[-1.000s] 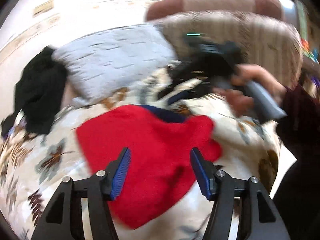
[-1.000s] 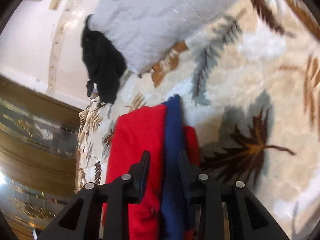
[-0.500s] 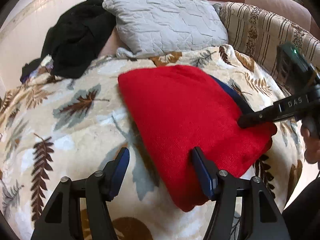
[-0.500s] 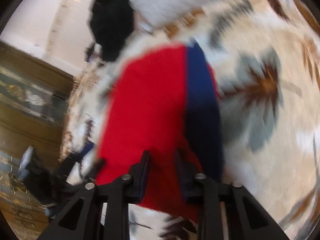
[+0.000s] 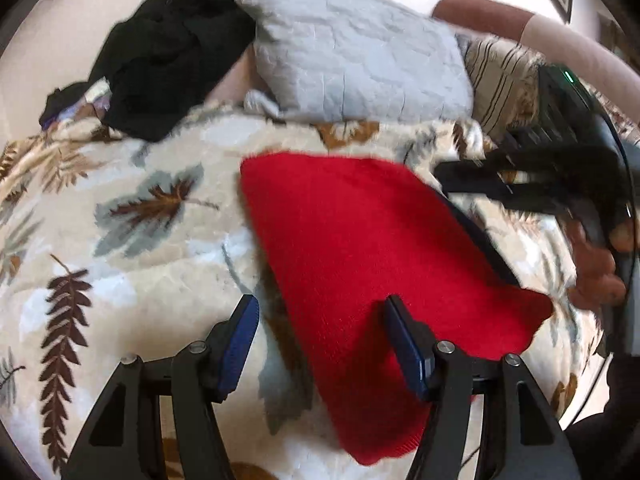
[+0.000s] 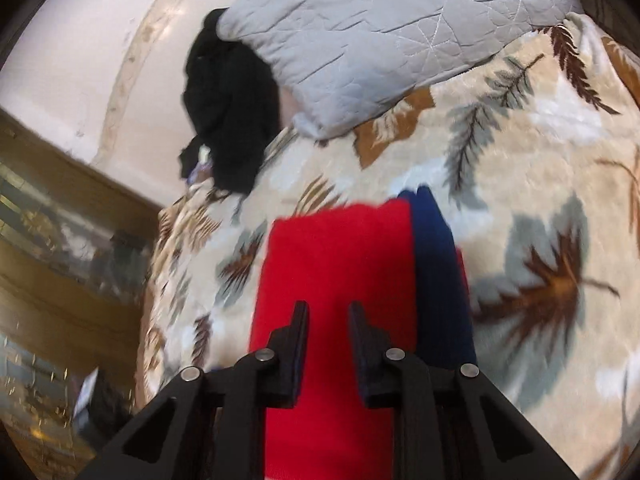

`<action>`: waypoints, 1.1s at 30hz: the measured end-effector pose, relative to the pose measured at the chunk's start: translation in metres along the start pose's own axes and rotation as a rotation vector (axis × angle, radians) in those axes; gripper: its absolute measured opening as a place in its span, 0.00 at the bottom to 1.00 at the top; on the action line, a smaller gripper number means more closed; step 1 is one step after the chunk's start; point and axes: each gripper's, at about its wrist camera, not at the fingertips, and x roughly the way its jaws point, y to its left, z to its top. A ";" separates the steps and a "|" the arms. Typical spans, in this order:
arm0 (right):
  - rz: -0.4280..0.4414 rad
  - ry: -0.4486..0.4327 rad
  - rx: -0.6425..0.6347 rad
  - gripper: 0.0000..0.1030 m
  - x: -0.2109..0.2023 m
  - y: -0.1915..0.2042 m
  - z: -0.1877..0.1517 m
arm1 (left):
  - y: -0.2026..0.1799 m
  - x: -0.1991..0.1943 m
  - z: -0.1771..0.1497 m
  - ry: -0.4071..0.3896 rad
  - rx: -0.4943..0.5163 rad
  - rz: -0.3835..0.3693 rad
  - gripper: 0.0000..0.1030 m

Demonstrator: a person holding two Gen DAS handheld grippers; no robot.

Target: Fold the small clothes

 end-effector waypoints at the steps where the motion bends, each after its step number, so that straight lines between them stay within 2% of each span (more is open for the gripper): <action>1: -0.008 -0.005 0.013 0.23 0.009 -0.004 0.006 | -0.001 0.005 -0.002 0.014 0.008 0.003 0.65; 4: -0.049 0.045 0.090 0.22 0.046 -0.029 0.011 | -0.003 0.008 -0.003 0.009 0.028 0.018 0.69; 6: 0.005 0.041 0.117 0.21 0.053 -0.038 0.009 | -0.001 0.010 -0.003 0.014 0.025 0.014 0.70; 11: -0.022 0.036 0.084 0.22 0.025 -0.024 0.000 | -0.002 0.007 -0.003 0.011 0.014 0.026 0.71; 13: -0.007 0.032 0.070 0.23 0.005 -0.022 -0.012 | -0.004 0.005 -0.004 0.008 0.017 0.035 0.71; 19: -0.034 0.010 -0.009 0.23 -0.046 -0.008 -0.054 | -0.008 -0.002 -0.009 -0.005 0.033 0.056 0.71; 21: -0.073 0.054 -0.022 0.23 -0.045 -0.013 -0.074 | -0.009 -0.004 -0.010 -0.009 0.041 0.063 0.71; 23: -0.118 0.142 -0.011 0.22 -0.027 -0.025 -0.093 | -0.010 -0.004 -0.010 -0.013 0.048 0.068 0.71; 30: -0.107 0.105 -0.046 0.23 -0.033 -0.028 -0.120 | -0.011 -0.006 -0.012 -0.012 0.058 0.072 0.71; 33: -0.134 0.097 -0.077 0.23 -0.032 -0.023 -0.126 | -0.012 -0.007 -0.014 -0.015 0.068 0.076 0.71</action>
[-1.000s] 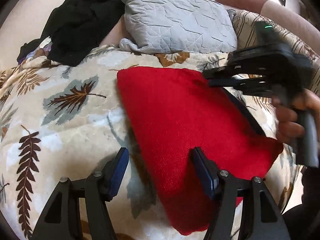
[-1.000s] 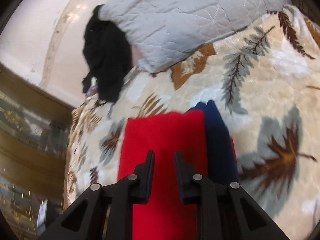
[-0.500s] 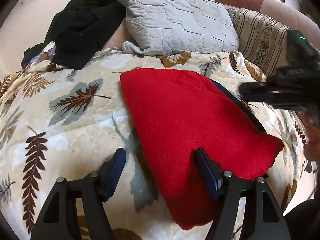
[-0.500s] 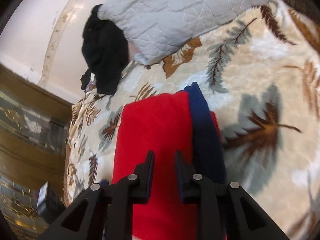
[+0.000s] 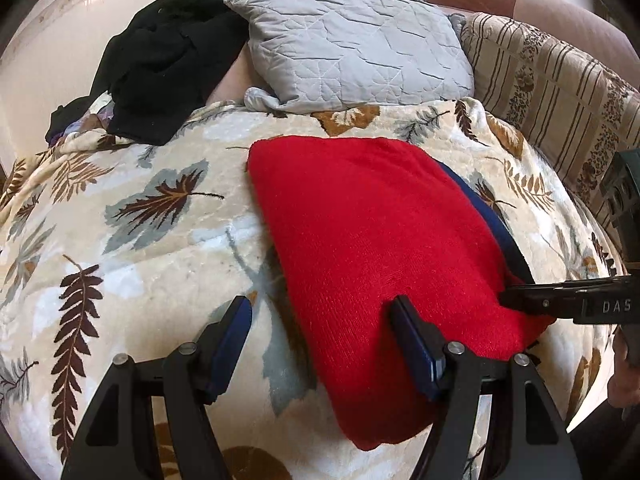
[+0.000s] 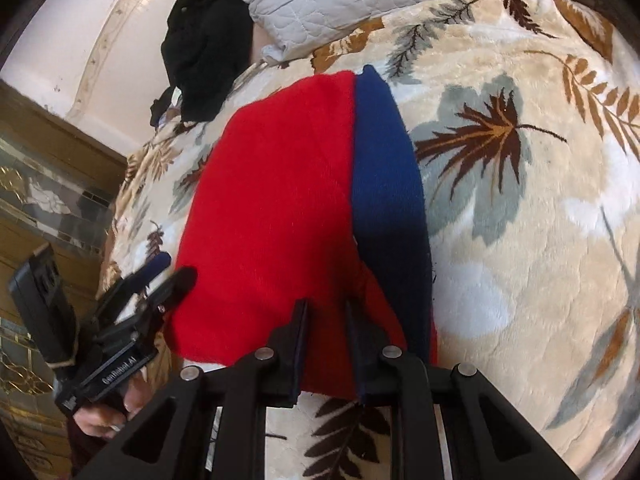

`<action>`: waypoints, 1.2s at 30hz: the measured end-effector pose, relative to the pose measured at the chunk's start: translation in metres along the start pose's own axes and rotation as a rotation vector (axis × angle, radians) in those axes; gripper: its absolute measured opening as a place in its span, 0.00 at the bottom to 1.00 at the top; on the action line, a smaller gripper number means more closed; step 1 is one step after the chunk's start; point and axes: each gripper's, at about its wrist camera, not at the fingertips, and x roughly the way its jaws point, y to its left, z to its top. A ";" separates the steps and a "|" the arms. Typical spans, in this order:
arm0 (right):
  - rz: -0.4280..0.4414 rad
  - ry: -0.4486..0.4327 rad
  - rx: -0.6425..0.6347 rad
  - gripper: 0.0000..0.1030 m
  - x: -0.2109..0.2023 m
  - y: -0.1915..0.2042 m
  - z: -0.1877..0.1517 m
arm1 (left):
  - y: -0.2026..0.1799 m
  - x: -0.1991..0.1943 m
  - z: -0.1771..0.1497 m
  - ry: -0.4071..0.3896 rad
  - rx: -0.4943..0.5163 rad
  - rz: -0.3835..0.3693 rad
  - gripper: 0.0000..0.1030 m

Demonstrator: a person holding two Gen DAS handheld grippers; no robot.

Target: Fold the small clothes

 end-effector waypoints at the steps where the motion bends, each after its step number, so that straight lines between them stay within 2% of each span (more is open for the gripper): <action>1: -0.002 -0.006 -0.001 0.23 0.000 0.000 -0.003 | 0.000 0.000 -0.001 0.000 0.001 0.002 0.71; 11: 0.022 -0.008 0.011 0.22 -0.004 -0.003 -0.014 | -0.005 -0.001 -0.007 -0.011 0.032 0.025 0.71; 15: 0.026 -0.001 0.014 0.21 -0.012 0.002 -0.001 | -0.005 -0.002 -0.006 -0.017 0.035 0.037 0.71; 16: 0.039 -0.011 0.014 0.23 -0.019 0.005 0.006 | -0.006 -0.002 -0.006 -0.019 0.037 0.042 0.71; 18: 0.074 -0.065 0.026 0.23 -0.032 0.009 0.020 | -0.006 -0.002 -0.006 -0.019 0.039 0.044 0.71; 21: 0.062 -0.113 0.011 0.23 -0.039 0.018 0.041 | -0.007 -0.002 -0.006 -0.019 0.041 0.046 0.71; 30: -0.021 -0.063 0.030 0.24 0.021 0.025 0.089 | -0.010 -0.003 -0.005 -0.027 0.074 0.067 0.71; 33: 0.037 -0.042 0.049 0.23 0.044 0.012 0.091 | -0.011 -0.002 -0.005 -0.029 0.080 0.077 0.71; 36: 0.049 -0.043 0.081 0.23 0.038 0.010 0.091 | -0.011 -0.003 -0.005 -0.028 0.078 0.075 0.71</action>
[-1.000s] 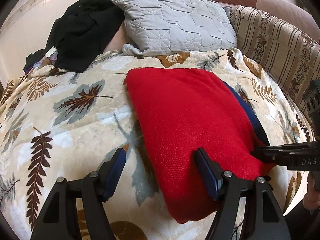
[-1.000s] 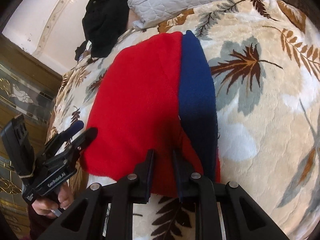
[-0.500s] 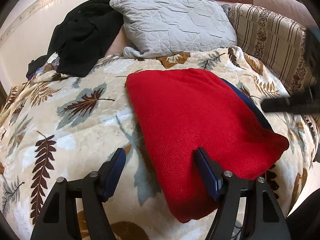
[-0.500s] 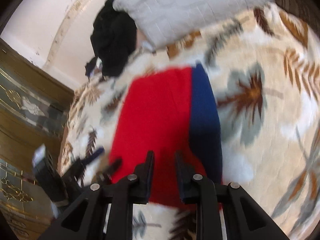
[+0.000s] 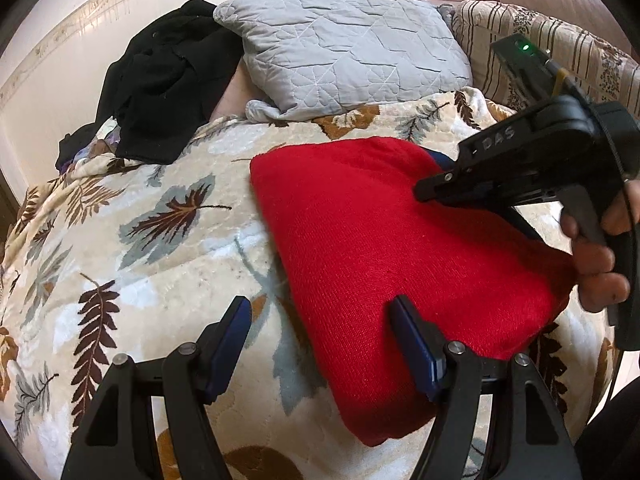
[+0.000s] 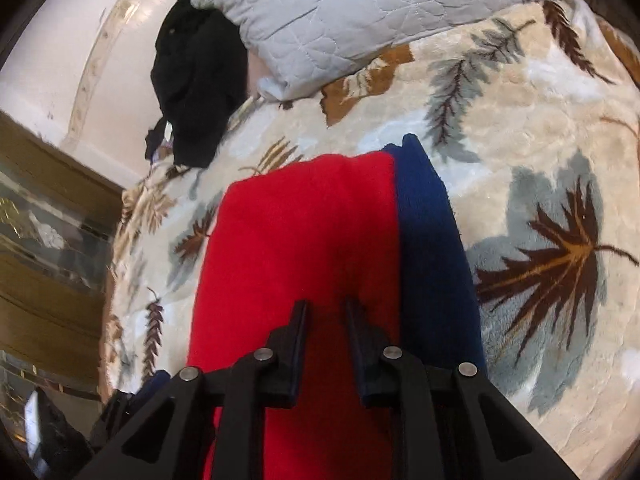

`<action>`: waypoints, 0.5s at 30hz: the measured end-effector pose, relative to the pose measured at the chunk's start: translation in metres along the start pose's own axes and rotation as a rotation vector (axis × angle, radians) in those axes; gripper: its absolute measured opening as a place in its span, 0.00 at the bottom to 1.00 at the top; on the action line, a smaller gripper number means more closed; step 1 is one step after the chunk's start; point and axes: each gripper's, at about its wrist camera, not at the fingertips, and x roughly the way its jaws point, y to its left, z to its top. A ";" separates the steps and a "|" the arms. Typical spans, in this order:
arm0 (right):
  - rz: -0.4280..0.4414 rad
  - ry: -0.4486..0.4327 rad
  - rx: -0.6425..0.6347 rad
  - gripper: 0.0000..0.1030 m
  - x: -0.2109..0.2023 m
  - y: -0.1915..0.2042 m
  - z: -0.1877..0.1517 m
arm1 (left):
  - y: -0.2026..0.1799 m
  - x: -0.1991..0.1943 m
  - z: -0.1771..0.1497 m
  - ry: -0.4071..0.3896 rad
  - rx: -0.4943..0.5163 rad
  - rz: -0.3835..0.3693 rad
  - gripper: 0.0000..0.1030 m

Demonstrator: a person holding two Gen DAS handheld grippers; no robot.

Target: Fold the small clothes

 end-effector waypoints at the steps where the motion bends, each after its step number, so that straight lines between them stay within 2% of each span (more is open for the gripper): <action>1: -0.003 -0.001 0.001 0.23 -0.003 0.001 -0.001 | 0.000 0.000 0.000 0.000 0.001 0.002 0.71; 4: -0.008 -0.025 -0.006 0.23 -0.012 0.005 -0.005 | -0.002 -0.001 0.000 -0.002 0.003 0.011 0.71; 8: -0.015 -0.099 -0.029 0.24 -0.025 0.012 -0.004 | -0.003 -0.001 0.000 -0.002 0.003 0.018 0.71; 11: -0.033 -0.030 -0.002 0.25 -0.006 0.004 -0.004 | -0.003 -0.001 0.000 -0.003 0.007 0.020 0.71; 12: -0.007 -0.006 -0.005 0.26 0.001 0.002 -0.005 | -0.003 0.000 0.000 -0.002 0.009 0.022 0.71; 15: -0.023 -0.013 -0.042 0.25 -0.003 0.009 -0.005 | -0.003 -0.001 0.000 -0.003 0.009 0.026 0.71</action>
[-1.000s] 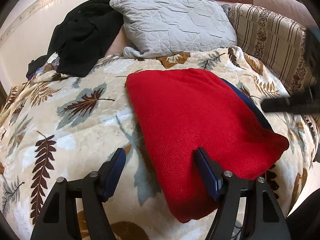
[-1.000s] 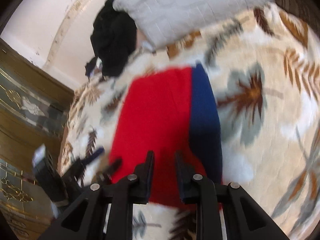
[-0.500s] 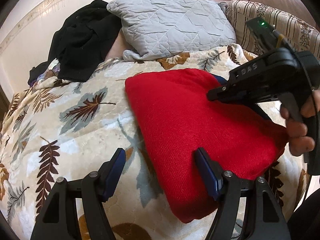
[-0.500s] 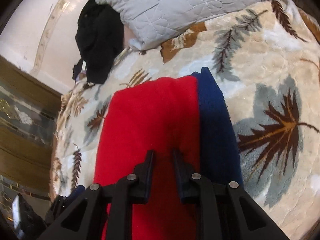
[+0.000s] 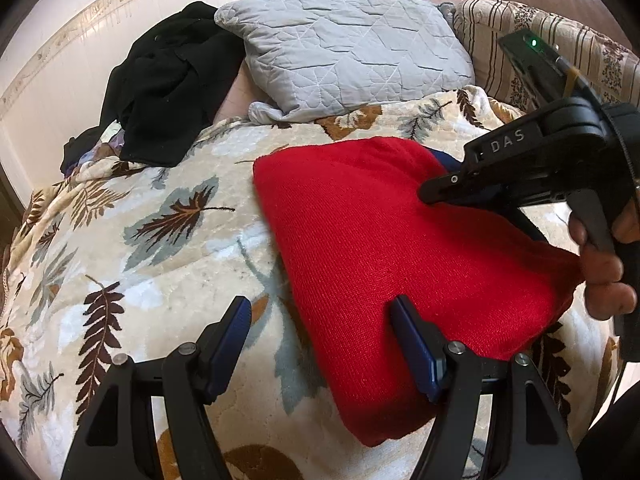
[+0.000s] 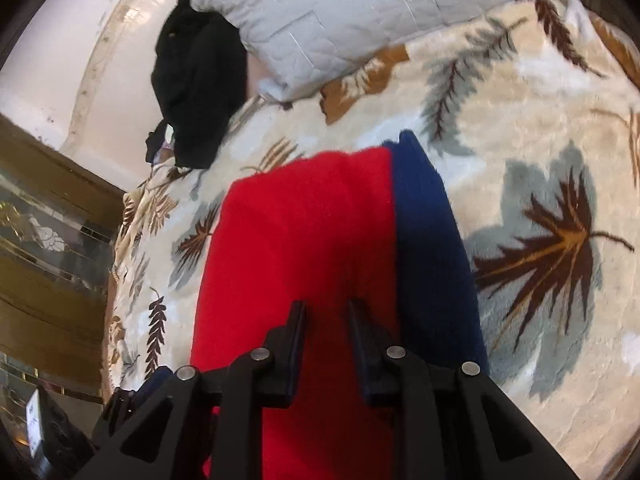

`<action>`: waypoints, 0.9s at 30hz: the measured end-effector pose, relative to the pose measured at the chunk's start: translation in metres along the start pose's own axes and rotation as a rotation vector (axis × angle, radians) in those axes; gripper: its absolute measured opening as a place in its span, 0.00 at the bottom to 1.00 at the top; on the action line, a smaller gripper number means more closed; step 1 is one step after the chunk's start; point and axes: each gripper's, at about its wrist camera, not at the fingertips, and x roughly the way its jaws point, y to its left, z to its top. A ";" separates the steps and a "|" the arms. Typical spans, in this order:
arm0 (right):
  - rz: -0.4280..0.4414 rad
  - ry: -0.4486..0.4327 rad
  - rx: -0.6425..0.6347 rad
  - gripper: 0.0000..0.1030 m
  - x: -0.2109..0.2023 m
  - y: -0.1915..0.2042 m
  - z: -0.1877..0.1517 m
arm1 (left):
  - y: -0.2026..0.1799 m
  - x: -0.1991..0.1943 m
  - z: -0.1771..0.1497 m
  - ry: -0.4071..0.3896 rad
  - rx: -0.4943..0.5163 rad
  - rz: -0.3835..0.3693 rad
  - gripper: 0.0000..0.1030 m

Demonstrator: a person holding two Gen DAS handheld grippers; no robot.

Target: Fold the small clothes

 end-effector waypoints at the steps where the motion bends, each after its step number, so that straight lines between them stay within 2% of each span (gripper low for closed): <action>1: -0.003 0.001 -0.005 0.25 -0.002 0.001 -0.001 | 0.000 0.000 0.000 0.000 0.000 0.002 0.71; 12: 0.016 -0.055 0.010 0.25 -0.030 -0.004 -0.015 | -0.001 -0.001 0.000 0.007 -0.020 0.025 0.73; 17: 0.024 -0.003 0.008 0.27 -0.011 -0.010 -0.018 | -0.003 0.000 0.000 0.002 -0.003 0.038 0.74; 20: 0.023 -0.006 0.011 0.27 -0.013 -0.009 -0.018 | -0.004 -0.001 0.000 -0.001 0.004 0.047 0.74; 27: 0.025 -0.057 -0.023 0.28 -0.032 0.001 -0.023 | -0.004 -0.002 0.001 -0.001 0.006 0.052 0.75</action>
